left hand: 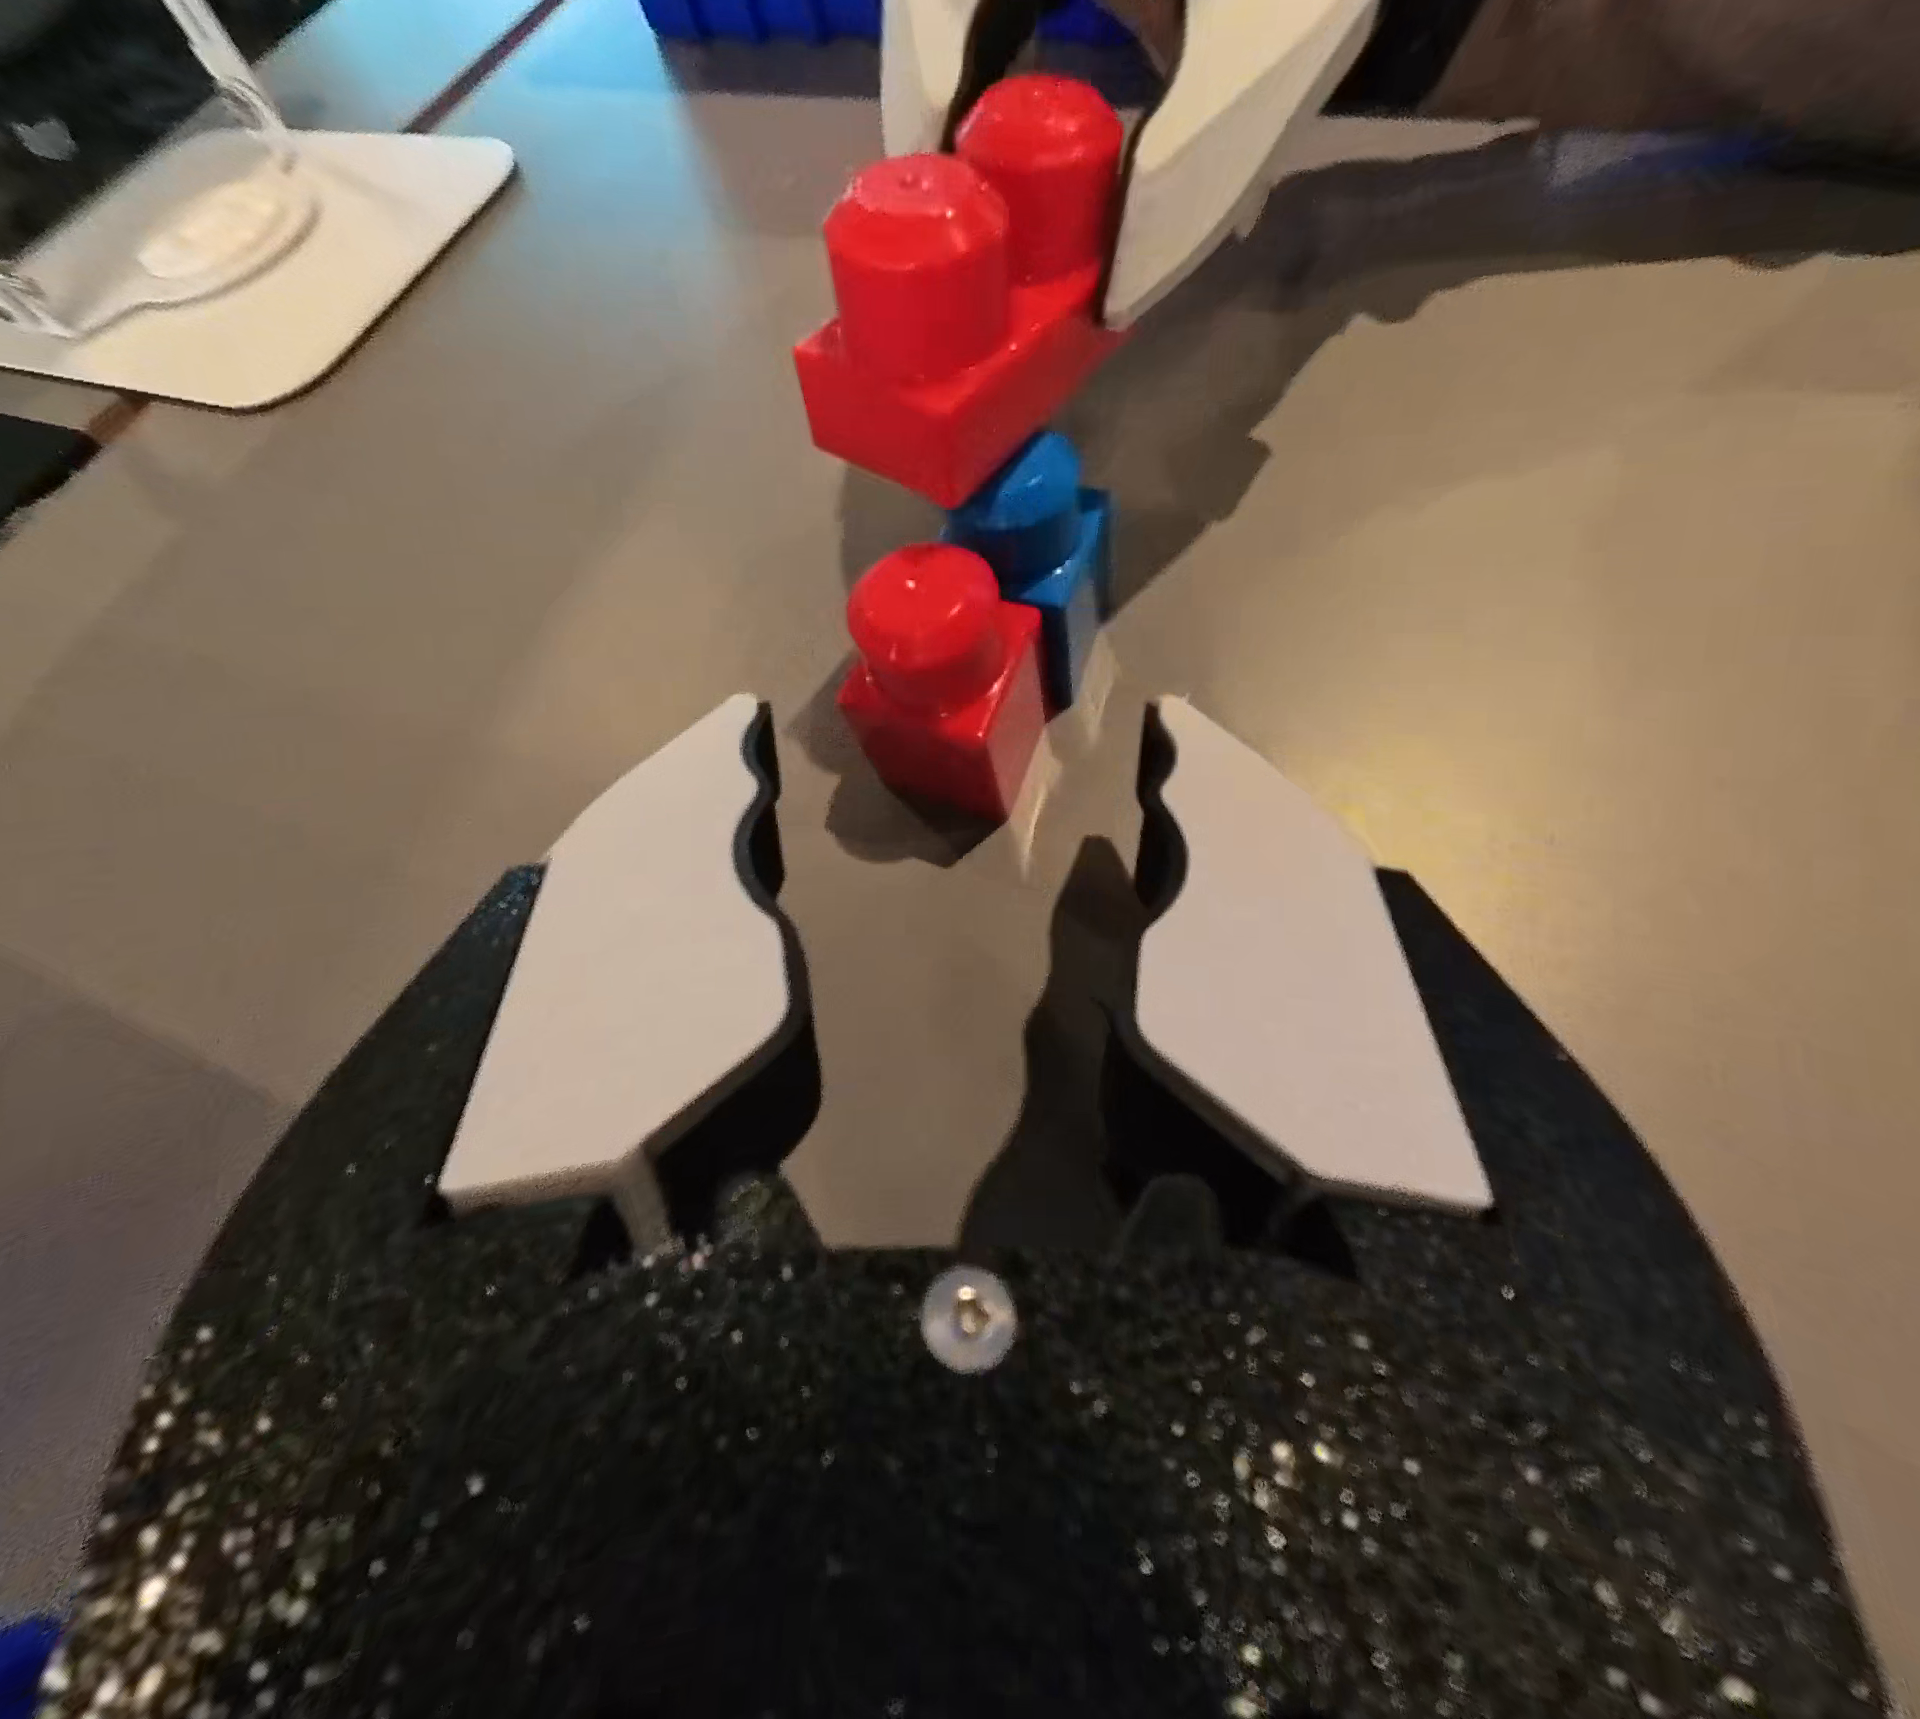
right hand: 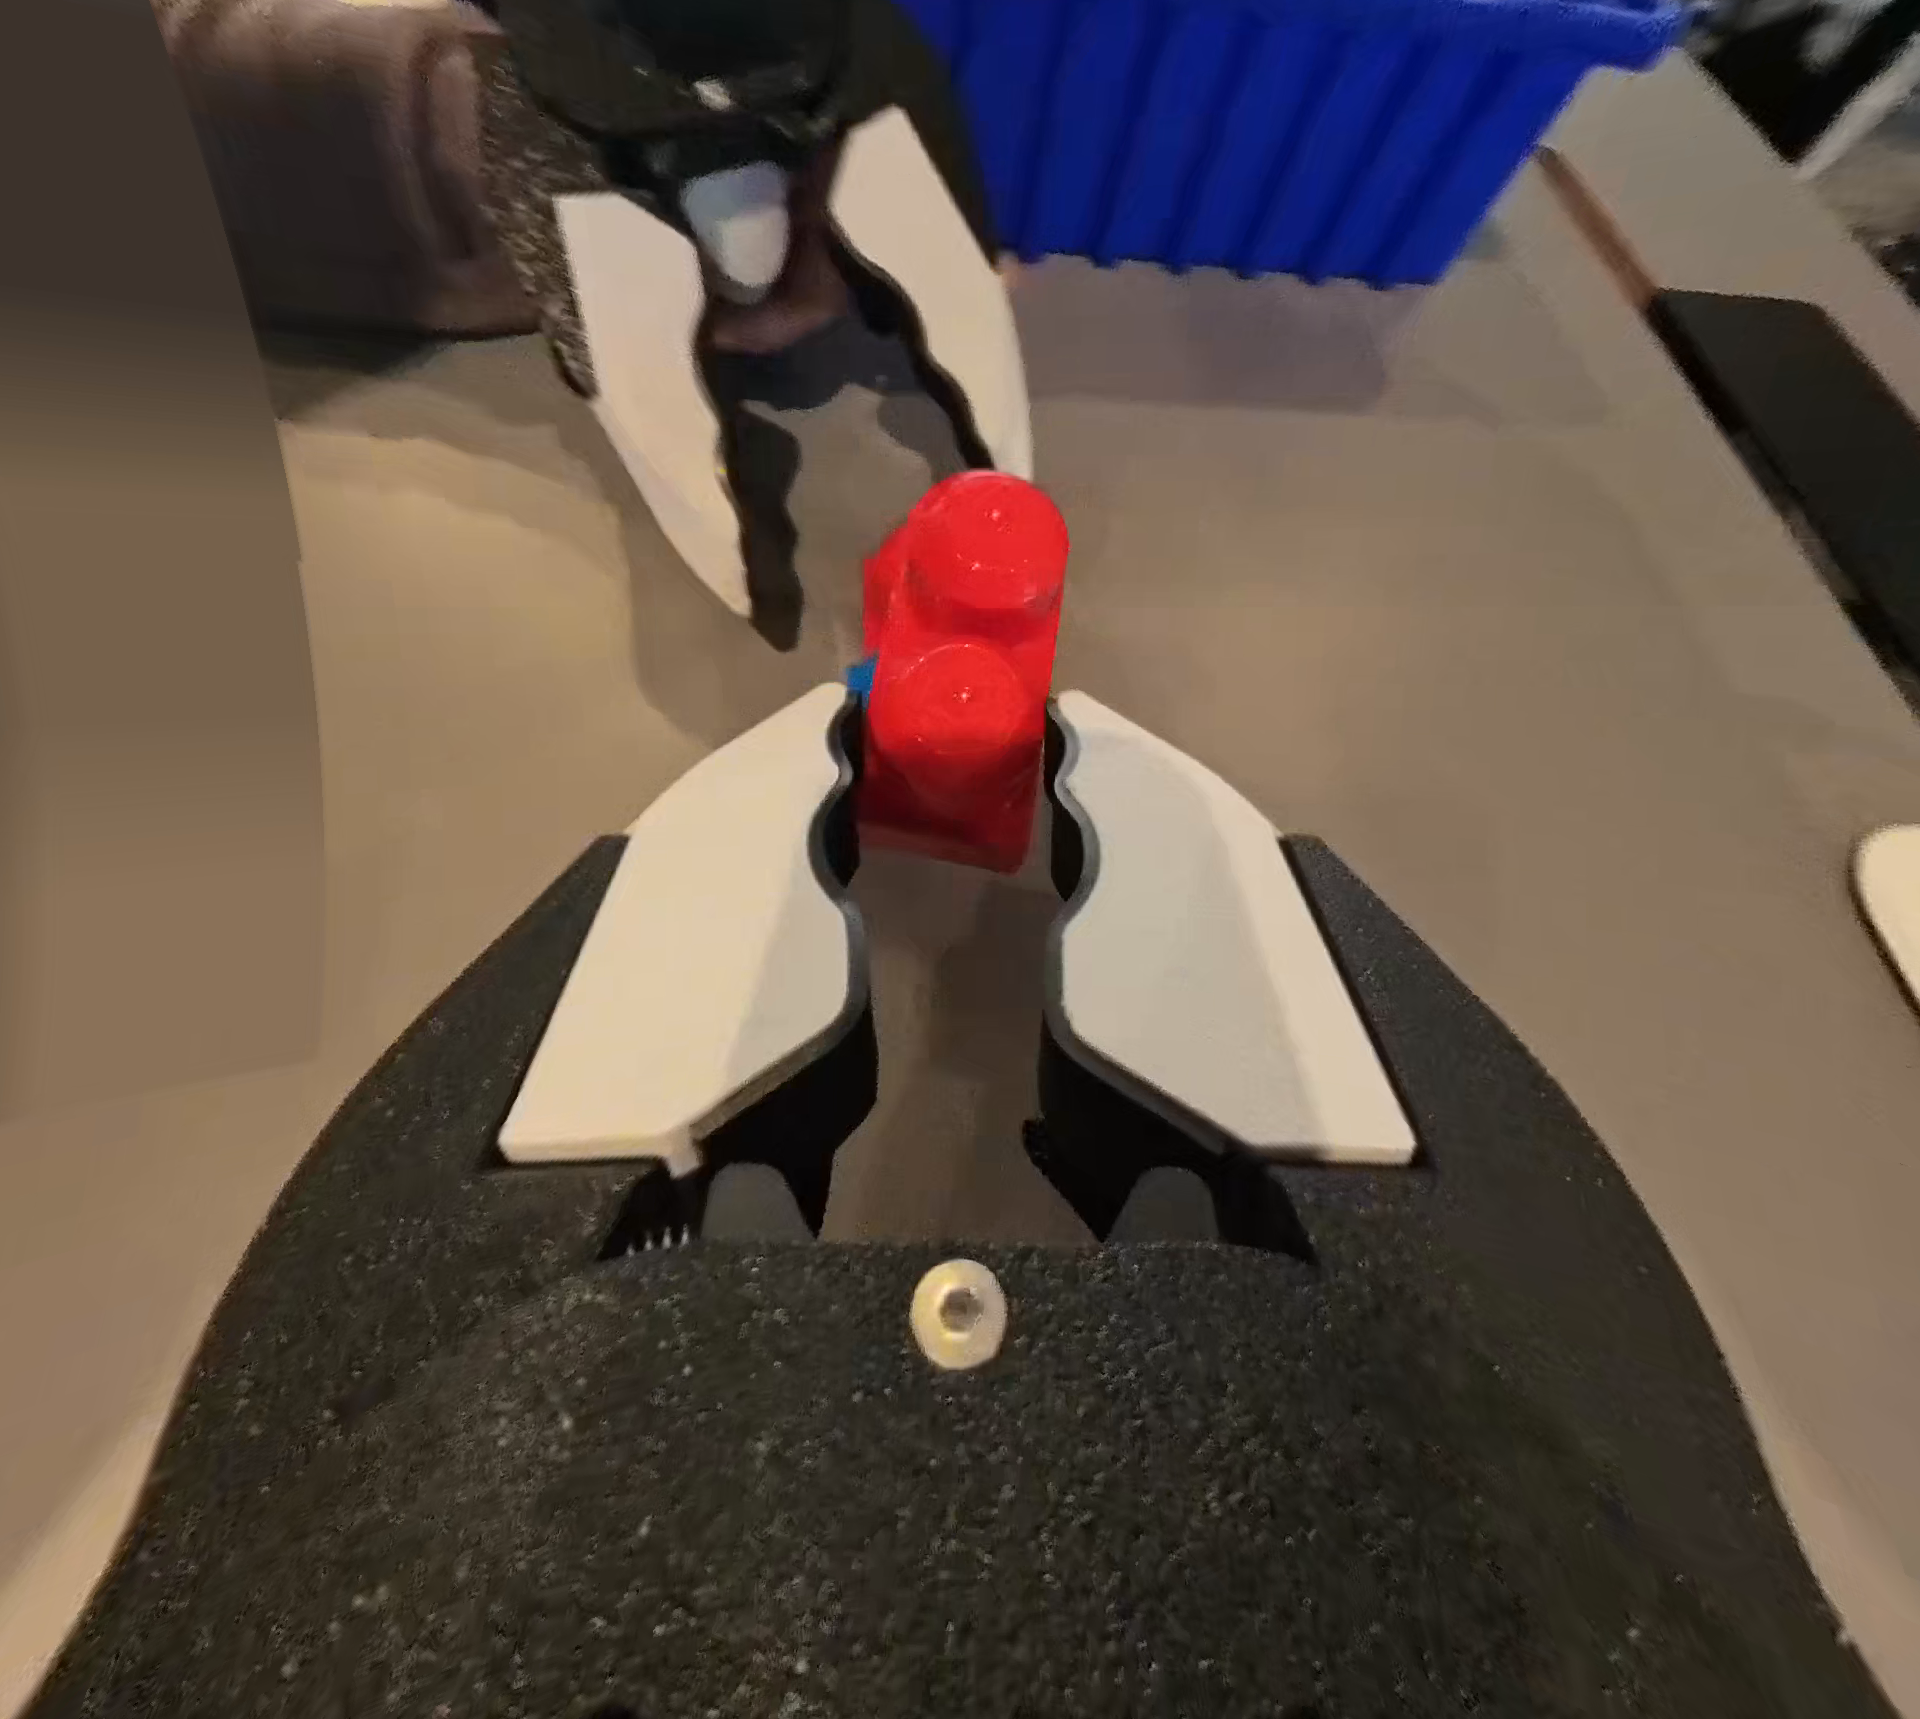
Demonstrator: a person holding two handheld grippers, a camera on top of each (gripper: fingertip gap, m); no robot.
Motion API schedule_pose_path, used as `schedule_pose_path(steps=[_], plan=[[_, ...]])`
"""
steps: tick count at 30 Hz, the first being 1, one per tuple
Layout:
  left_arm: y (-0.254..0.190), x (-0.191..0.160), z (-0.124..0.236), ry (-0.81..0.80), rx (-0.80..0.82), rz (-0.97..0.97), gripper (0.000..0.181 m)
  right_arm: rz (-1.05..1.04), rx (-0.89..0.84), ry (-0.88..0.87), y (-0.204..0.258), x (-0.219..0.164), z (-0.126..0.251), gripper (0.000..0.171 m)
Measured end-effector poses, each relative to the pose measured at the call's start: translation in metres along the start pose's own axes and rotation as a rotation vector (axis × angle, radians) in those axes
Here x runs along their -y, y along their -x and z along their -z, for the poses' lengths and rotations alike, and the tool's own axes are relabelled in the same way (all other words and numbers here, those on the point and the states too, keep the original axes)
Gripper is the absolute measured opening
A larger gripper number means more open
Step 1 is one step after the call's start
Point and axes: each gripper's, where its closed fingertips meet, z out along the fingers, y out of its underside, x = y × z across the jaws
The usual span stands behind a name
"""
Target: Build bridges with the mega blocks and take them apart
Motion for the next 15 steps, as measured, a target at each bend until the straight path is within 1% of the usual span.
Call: schedule_pose_path(steps=[2, 3, 5, 7, 10, 15], plan=[[0.001, -0.002, -0.004, 0.010, -0.028, -0.011, 0.072, 0.015, 0.064, 0.006, 0.006, 0.005, -0.005, 0.033], [0.000, -0.003, -0.006, 0.016, -0.045, -0.025, 0.076, 0.038, 0.070, 0.013, 0.006, 0.007, -0.008, 0.033], [-0.001, -0.005, -0.008, 0.027, -0.080, -0.034, 0.078, 0.083, 0.076, 0.037, 0.005, 0.008, -0.013, 0.033], [-0.002, -0.006, -0.011, 0.033, -0.118, -0.008, 0.074, 0.097, 0.090, 0.037, 0.004, 0.012, -0.017, 0.033], [-0.003, -0.006, -0.014, 0.017, -0.158, 0.025, 0.061, 0.094, 0.137, 0.028, 0.006, 0.017, -0.023, 0.033], [-0.003, -0.004, -0.015, -0.003, -0.182, 0.034, 0.044, 0.101, 0.133, 0.045, 0.004, 0.012, -0.025, 0.033]])
